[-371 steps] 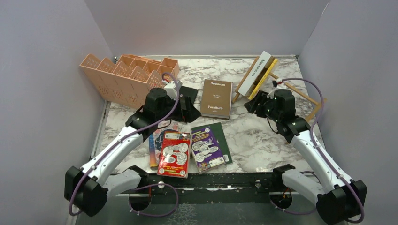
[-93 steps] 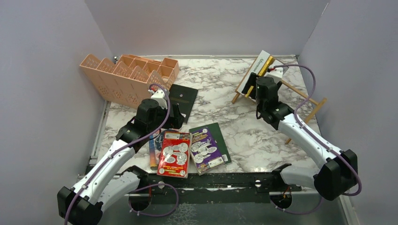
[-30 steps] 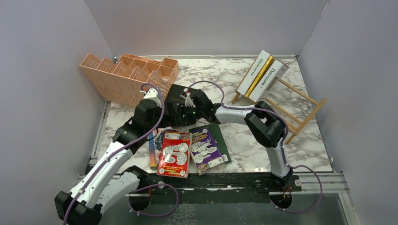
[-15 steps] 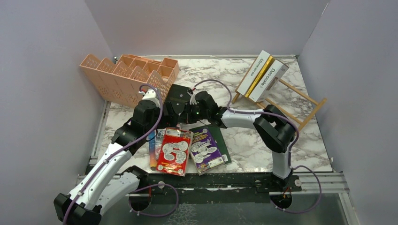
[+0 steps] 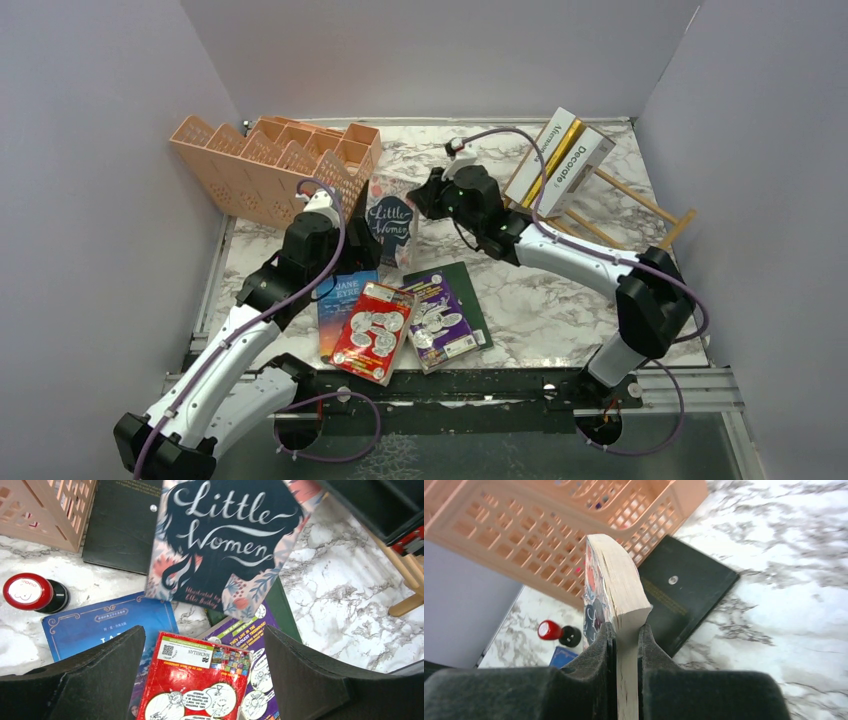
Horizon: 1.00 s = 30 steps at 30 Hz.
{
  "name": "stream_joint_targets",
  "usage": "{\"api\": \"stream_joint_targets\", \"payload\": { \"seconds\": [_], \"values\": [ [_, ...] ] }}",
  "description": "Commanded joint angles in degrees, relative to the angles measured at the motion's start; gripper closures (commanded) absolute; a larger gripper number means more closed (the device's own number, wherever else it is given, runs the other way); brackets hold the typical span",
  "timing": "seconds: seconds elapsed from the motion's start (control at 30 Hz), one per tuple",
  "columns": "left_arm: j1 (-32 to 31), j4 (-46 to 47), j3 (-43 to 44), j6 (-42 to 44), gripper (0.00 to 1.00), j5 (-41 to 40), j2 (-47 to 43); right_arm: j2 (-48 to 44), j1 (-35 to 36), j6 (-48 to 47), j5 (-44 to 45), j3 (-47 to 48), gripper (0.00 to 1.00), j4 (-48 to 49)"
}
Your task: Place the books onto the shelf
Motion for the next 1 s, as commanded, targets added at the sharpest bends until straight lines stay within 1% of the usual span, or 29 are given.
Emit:
{"api": "stream_joint_targets", "payload": {
  "seconds": [0.0, 0.17, 0.37, 0.47, 0.57, 0.67, 0.73, 0.83, 0.97],
  "values": [
    [0.0, 0.7, 3.4, -0.2, 0.11, 1.0, -0.9, -7.0, -0.6, -3.0, 5.2, 0.8, 0.99, 1.3],
    [0.0, 1.0, 5.9, 0.6, 0.11, 3.6, -1.0, -15.5, -1.0, -4.6, 2.0, -0.6, 0.99, -0.7],
    [0.0, 2.9, 9.1, 2.0, 0.09, 12.1, -1.4, -27.3, -1.2, -6.8, -10.0, -1.7, 0.99, -7.8],
    [0.0, 6.3, 9.3, 2.6, 0.09, 20.0, -1.9, -32.5, -1.2, -5.9, -12.8, -2.1, 0.99, -11.9],
    [0.0, 11.7, 8.6, 1.6, 0.09, 31.1, -2.4, -36.0, -1.2, 0.7, -11.1, -0.7, 0.99, -19.7],
    [0.0, 18.8, 6.9, -2.0, 0.11, 40.1, -2.8, -39.6, -1.2, 5.9, -13.7, -3.0, 0.99, -18.3],
    [0.0, 23.0, 5.8, -4.7, 0.17, 43.8, -2.6, -41.4, -1.2, 8.6, -14.9, -4.9, 0.99, -16.3],
    [0.0, 27.2, 4.7, -8.2, 0.26, 47.1, -1.9, -42.4, -1.2, 10.9, -14.6, -6.4, 0.99, -14.9],
    [0.0, 33.8, 2.2, -12.7, 0.43, 51.3, -1.0, -42.5, -1.2, 11.6, -14.7, -7.2, 0.99, -13.7]
  ]
}}
